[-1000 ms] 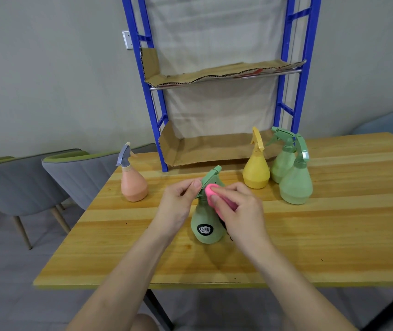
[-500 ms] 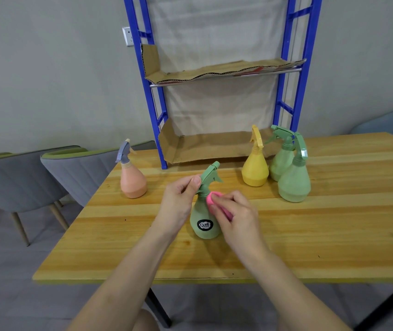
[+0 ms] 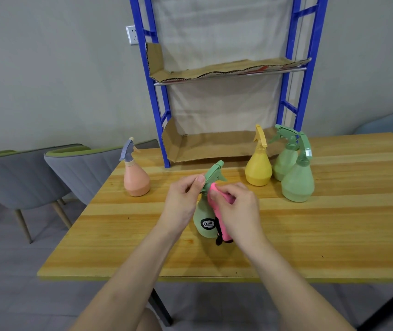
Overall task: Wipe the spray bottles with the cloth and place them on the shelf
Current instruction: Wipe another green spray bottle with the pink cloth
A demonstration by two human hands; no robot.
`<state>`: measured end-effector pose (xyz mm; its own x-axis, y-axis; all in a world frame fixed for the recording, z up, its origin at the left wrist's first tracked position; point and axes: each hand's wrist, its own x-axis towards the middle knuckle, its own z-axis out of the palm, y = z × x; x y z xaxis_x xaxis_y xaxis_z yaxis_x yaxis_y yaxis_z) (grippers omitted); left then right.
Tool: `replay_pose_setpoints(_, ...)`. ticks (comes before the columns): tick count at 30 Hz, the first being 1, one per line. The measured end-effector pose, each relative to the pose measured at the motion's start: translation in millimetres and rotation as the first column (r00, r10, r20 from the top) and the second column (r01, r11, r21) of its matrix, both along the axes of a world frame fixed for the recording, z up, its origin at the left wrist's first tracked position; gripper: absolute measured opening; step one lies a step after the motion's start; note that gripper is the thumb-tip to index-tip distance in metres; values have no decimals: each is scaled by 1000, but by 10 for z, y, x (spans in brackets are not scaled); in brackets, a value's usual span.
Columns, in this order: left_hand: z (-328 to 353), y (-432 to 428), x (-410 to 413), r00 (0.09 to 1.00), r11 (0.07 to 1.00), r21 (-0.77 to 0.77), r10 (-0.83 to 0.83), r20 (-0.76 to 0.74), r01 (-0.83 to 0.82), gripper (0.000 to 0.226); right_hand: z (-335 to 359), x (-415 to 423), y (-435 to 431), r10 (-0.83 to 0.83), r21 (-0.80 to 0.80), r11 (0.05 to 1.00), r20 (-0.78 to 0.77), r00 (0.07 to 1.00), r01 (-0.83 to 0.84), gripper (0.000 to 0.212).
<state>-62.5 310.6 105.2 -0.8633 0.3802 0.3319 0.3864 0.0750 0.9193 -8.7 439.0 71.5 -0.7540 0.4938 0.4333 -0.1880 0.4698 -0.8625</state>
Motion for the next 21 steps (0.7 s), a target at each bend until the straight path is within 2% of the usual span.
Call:
replay_pose_setpoints(2,-8,-2,-4,1000,1000,-4,-2,-7,2,29,70,-7,96,117,-71,991,89,989,-111,32)
replay_pose_setpoints(4,-6,5,1,1000,1000,-5,2,-10,-3,30,96,-27,124,147,-100,986,103,984,-136,41)
replay_pose_setpoints(8,-42,19,-30,999,999,-19,33,-15,-33,30,-28,10,-39,-26,-46,999,-40,999,24,18)
replay_pose_setpoints(10,-62,25,-47,999,998,-30,52,-14,-52,30,-116,54,-121,-60,29,997,-149,987,65,7)
replay_pose_setpoints(13,-56,25,-42,998,997,-45,63,-11,-63,30,-252,38,-162,-46,199,975,-261,964,101,13)
replay_pose_setpoints(16,-41,16,-30,998,997,-50,63,-12,-64,32,-321,-1,-141,-22,344,929,-318,948,137,16)
replay_pose_setpoints(21,-51,16,-49,997,996,-63,61,-45,-64,33,-295,20,-127,-11,501,842,-355,935,200,22)
